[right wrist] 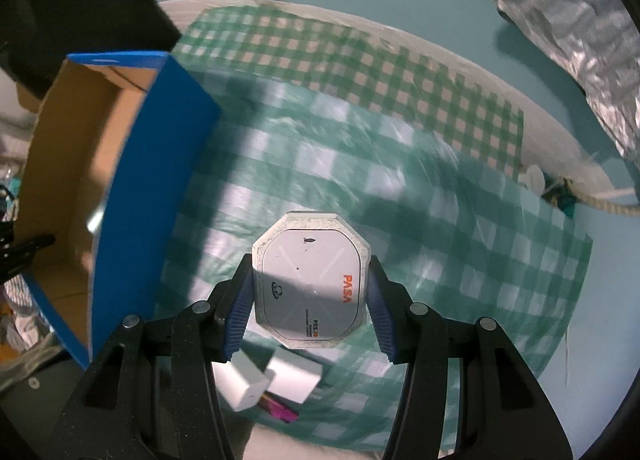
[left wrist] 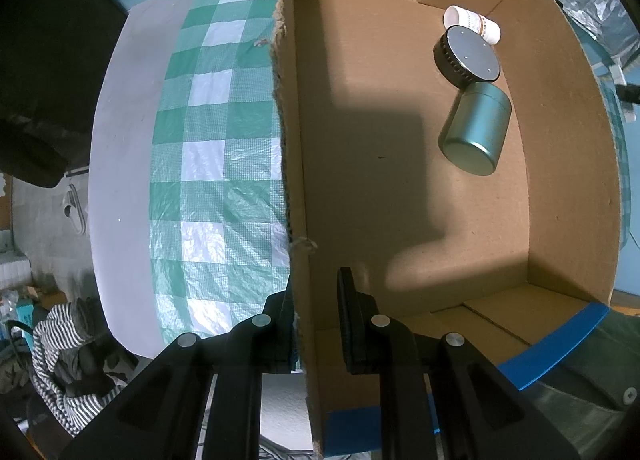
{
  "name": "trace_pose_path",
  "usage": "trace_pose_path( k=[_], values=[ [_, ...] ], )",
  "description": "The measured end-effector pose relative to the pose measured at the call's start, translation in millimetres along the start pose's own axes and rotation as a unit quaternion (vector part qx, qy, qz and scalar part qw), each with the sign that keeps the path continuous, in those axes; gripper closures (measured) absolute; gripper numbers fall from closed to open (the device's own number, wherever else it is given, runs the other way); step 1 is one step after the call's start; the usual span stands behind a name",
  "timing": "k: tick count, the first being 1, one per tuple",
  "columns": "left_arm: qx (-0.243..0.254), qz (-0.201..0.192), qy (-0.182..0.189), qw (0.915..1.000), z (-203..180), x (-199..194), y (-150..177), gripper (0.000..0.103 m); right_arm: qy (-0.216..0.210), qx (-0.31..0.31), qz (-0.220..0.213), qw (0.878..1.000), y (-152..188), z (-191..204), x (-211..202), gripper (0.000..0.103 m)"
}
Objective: Organize rigid objects
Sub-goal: 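Carry the PASA device with the right gripper into the box and release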
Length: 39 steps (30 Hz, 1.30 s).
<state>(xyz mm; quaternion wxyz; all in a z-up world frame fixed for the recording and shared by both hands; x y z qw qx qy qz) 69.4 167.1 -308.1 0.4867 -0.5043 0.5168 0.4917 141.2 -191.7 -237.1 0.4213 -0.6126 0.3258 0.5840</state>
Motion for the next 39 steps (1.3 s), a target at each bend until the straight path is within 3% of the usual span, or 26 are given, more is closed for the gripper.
trace_pose_path(
  k=[20,39],
  values=[
    [0.014,-0.003,0.001,0.9999,-6,-4,-6,0.087,-0.026,-0.118,-0.035,0.992,-76,102,-24,0.051],
    [0.01,-0.007,0.004,0.9999,-6,-6,-5,0.087,-0.033,-0.224,-0.004,0.974,-104,172,18,0.051]
  ],
)
Point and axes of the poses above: each gripper's, at about its wrist camera, not at the fingertips, and x roughly the way its jaws point, z to its left, y to its underside, the point moved 9 cm from there along x, roughly the way its jaws point, and after that the axes turned 11 degrees about -x, right-handed, at the moved point
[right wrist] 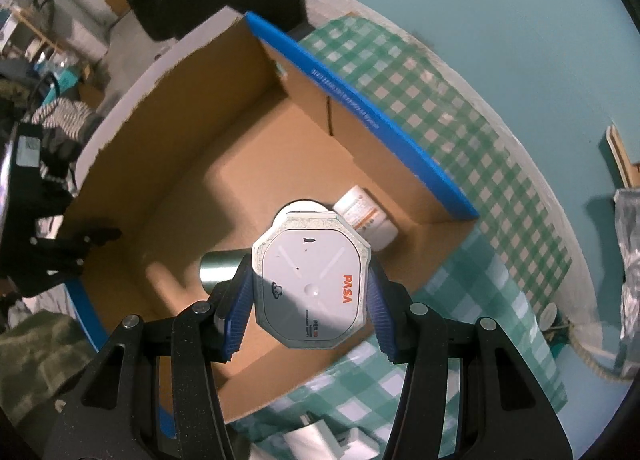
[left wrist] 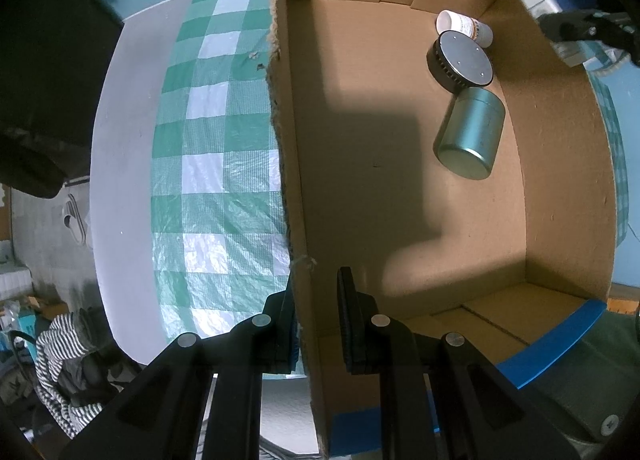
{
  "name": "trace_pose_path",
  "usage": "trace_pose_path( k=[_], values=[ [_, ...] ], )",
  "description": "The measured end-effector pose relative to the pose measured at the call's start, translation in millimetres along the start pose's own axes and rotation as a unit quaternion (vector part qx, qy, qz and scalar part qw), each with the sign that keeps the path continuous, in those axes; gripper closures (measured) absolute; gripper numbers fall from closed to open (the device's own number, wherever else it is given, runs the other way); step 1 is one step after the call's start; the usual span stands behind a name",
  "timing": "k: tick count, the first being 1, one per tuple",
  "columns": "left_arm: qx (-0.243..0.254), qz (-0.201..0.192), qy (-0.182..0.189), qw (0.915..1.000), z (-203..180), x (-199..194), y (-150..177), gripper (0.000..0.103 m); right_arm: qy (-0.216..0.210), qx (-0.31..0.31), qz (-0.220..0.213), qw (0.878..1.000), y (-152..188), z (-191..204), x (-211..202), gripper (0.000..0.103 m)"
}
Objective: Organize rigid objects
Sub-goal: 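Carry the PASA device with the right gripper into the box and release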
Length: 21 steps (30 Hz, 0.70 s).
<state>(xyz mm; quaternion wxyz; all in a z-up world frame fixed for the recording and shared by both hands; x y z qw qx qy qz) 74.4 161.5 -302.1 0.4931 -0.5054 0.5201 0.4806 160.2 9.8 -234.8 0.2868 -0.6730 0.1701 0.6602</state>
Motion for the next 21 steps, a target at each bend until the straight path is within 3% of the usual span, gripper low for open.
trace_pose_path(
  k=[12,21],
  values=[
    [-0.008,0.004,0.001,1.0,9,4,3,0.087,0.01,-0.038,0.05,0.998,10,8,38,0.05],
    [-0.011,0.007,0.001,0.9999,15,6,3,0.087,0.026,-0.054,0.057,0.997,13,11,43,0.05]
  ],
)
Point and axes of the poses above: each gripper's, at about its wrist camera, not at the fingertips, and x roughly the way its jaws point, z to its left, y to its underside, the point moved 9 cm from there along x, roughly the way its jaws point, and after that the axes turned 11 degrees about -x, right-handed, at the moved point
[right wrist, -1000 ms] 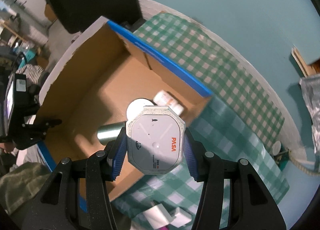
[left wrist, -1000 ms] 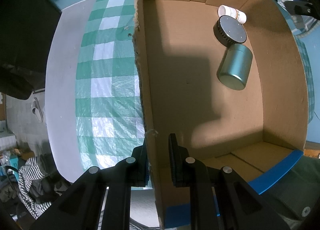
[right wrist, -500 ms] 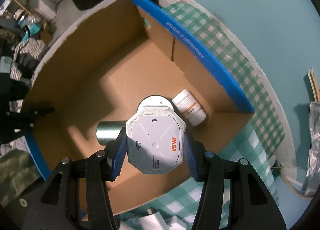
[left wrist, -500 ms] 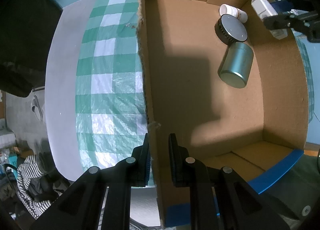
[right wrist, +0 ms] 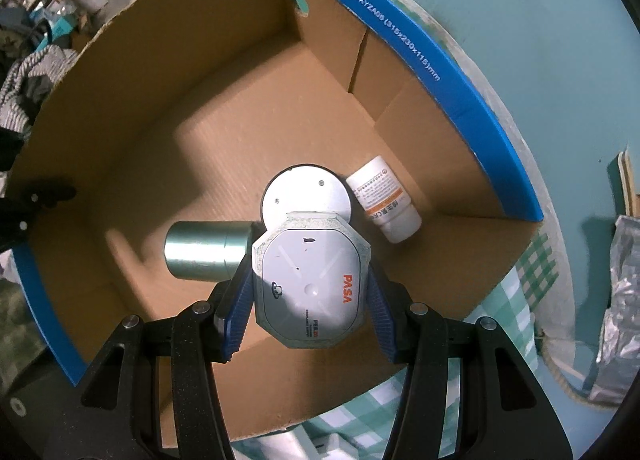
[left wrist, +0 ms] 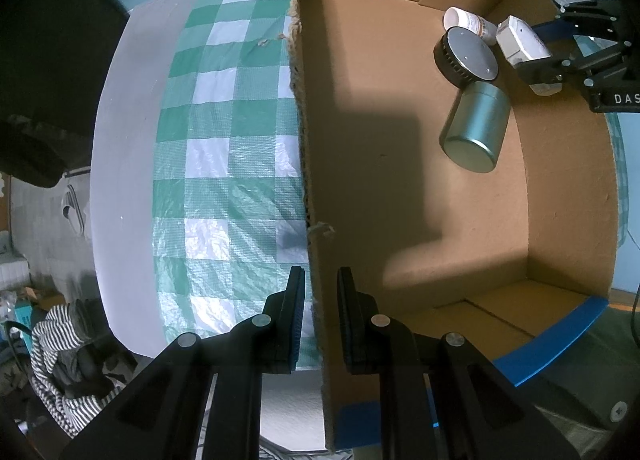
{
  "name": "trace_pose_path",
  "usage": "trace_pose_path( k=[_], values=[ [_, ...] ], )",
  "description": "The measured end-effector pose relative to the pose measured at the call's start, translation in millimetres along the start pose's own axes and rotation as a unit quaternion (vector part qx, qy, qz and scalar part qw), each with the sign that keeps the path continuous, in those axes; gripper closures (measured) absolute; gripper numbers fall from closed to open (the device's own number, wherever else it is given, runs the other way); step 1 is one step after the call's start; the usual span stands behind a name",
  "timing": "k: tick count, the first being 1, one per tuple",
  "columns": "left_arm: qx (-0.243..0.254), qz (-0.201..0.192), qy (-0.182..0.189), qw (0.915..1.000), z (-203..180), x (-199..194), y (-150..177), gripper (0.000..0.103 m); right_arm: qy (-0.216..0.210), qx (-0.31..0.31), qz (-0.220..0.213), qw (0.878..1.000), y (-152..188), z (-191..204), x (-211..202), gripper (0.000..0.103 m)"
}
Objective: Organize rigid objects
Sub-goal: 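Carry the PASA device with the right gripper into the box and release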
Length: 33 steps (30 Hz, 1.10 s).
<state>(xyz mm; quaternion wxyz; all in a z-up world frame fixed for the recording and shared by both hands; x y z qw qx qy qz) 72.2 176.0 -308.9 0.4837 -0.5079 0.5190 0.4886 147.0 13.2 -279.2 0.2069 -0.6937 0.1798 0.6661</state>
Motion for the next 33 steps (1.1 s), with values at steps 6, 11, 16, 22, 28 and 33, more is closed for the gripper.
trace_pose_path(
  k=[6,11,16,22,28,33],
  values=[
    [0.002,-0.002,0.0,1.0,0,-1,0,0.087,-0.006,0.018,-0.011,1.0,-3,3,-10,0.047],
    [0.003,-0.002,-0.001,1.0,-1,-1,0,0.087,-0.004,0.03,-0.021,0.999,-2,-4,-21,0.042],
    [0.005,-0.003,0.0,1.0,-2,-1,0,0.087,0.0,0.049,-0.036,0.998,3,-10,-39,0.038],
    [0.01,-0.003,0.001,0.9999,-3,-3,0,0.087,0.007,0.067,-0.05,0.996,13,-15,-61,0.036],
    [0.015,-0.003,0.001,0.9999,-6,-5,1,0.087,0.01,0.089,-0.06,0.994,27,-21,-76,0.035],
    [0.016,-0.003,0.001,0.9999,-8,-7,0,0.087,0.011,0.109,-0.063,0.992,43,-27,-83,0.035]
  ],
)
Point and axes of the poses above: each gripper's, at about its wrist camera, not at the fingertips, and x roughly the way its jaws point, z to its left, y to its underside, the point moved 9 cm from there along x, roughly the way its jaws point, and after that the axes turned 11 degrees about -x, right-handed, at the moved point
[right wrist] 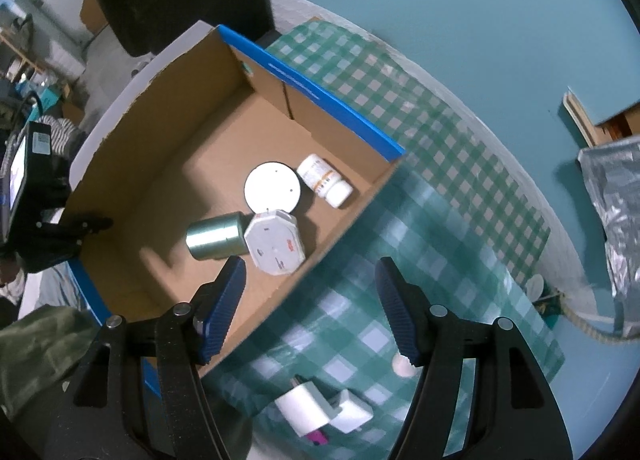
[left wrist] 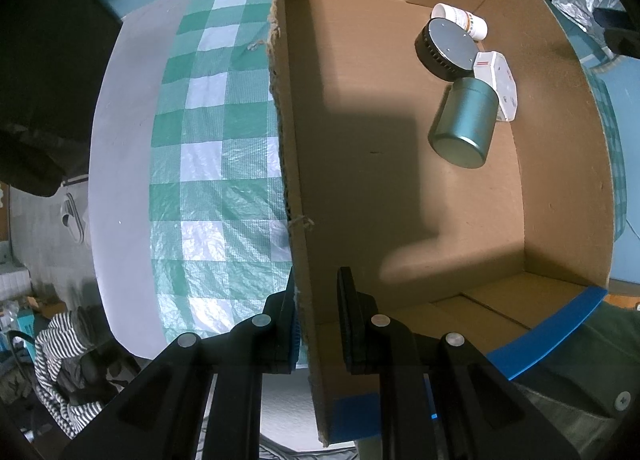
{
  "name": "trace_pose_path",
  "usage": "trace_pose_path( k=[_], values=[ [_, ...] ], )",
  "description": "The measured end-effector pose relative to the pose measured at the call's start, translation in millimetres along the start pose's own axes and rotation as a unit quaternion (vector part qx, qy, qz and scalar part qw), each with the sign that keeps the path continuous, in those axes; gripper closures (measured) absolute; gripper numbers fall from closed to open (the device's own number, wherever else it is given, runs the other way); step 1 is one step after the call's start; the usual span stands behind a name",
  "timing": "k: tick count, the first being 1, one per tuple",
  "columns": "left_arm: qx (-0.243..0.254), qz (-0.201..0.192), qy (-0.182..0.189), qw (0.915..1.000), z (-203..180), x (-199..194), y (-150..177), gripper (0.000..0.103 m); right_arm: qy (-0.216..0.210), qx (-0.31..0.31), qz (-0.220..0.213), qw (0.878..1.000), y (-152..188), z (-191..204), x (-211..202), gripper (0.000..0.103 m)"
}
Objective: Organize rigid objects
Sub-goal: 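Carry the PASA device with the right gripper into the box and release, then move the right gripper back to the white KINYO oval case and grasp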
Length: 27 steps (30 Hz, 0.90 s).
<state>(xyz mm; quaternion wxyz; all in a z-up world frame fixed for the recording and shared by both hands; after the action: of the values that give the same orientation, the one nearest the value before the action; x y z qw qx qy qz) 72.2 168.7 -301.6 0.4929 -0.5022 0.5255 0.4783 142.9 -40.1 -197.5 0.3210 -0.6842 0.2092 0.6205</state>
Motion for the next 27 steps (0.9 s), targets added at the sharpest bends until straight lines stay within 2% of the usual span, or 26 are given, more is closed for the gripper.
trace_pose_path(
  k=[12,27],
  values=[
    [0.001,0.0,-0.002,1.0,-4,-1,0,0.087,0.003,0.06,-0.004,0.998,39,-25,-16,0.035],
    [0.002,-0.004,-0.004,1.0,-11,-7,-1,0.087,0.0,0.138,0.004,0.99,85,-56,-16,0.035]
  ],
)
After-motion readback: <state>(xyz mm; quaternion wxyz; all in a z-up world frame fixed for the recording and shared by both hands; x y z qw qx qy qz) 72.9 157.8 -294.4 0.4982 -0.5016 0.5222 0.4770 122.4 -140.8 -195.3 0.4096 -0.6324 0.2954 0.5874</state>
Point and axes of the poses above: each gripper's, at about its wrist camera, not at the fingertips, and x roughly the way its jaws point, z to its left, y to its underside, the point moved 9 cm from there along x, roughly the way its jaws point, and after that the axes turned 11 degrees about -x, right-handed, at the moved point
